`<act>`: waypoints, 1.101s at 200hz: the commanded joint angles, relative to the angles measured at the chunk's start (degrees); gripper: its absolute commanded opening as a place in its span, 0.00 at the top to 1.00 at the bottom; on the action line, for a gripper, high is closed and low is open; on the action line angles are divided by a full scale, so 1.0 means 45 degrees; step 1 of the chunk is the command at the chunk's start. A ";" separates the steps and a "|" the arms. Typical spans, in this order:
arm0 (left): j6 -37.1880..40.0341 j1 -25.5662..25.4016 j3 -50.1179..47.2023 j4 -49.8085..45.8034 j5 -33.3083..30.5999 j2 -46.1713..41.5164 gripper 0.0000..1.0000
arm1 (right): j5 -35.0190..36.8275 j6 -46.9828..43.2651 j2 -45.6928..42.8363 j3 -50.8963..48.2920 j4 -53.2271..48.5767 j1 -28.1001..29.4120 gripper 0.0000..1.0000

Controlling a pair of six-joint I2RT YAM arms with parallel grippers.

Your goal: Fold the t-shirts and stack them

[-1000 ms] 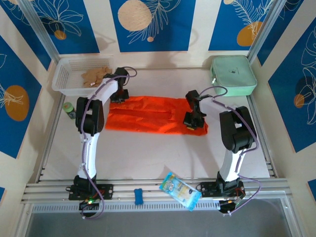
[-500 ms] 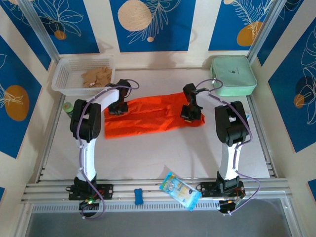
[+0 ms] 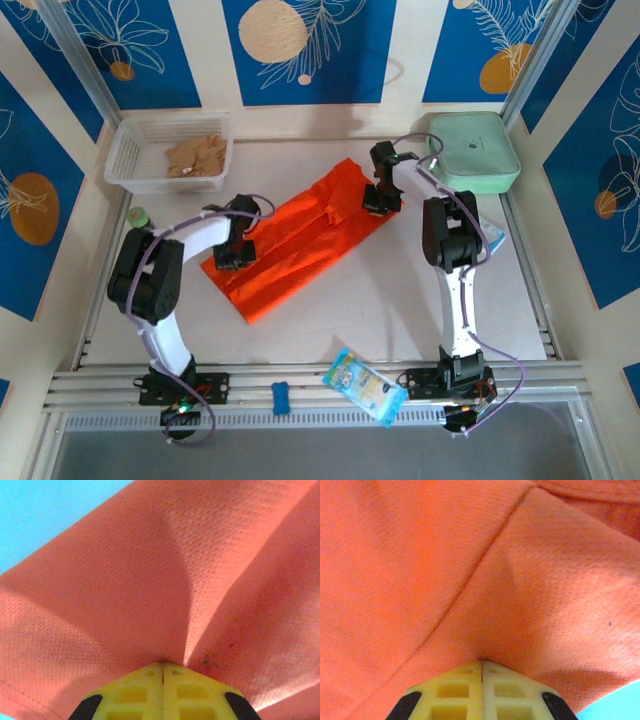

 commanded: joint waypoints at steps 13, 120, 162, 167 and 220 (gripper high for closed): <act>-0.2099 -0.1149 -0.2296 0.1239 0.2089 -0.1265 1.00 | -0.0936 -0.0787 0.1849 0.2733 -0.1303 -0.0079 1.00; -0.6558 -0.4746 -0.4538 0.3520 0.3261 -0.3268 1.00 | -0.3445 -0.0138 0.5680 0.8320 -0.2335 0.0034 1.00; -0.7748 -0.5912 -0.4511 0.4395 0.3204 -0.3113 1.00 | -0.4035 0.0338 0.5992 0.8768 -0.1919 0.0059 1.00; -0.7828 -0.5992 -0.4455 0.4439 0.3184 -0.3079 1.00 | -0.4084 0.0368 0.6044 0.8848 -0.1893 0.0054 1.00; -0.8316 -0.6300 -0.4091 0.4936 0.2890 -0.2793 1.00 | -0.4399 0.0700 0.6273 0.9072 -0.1507 0.0152 1.00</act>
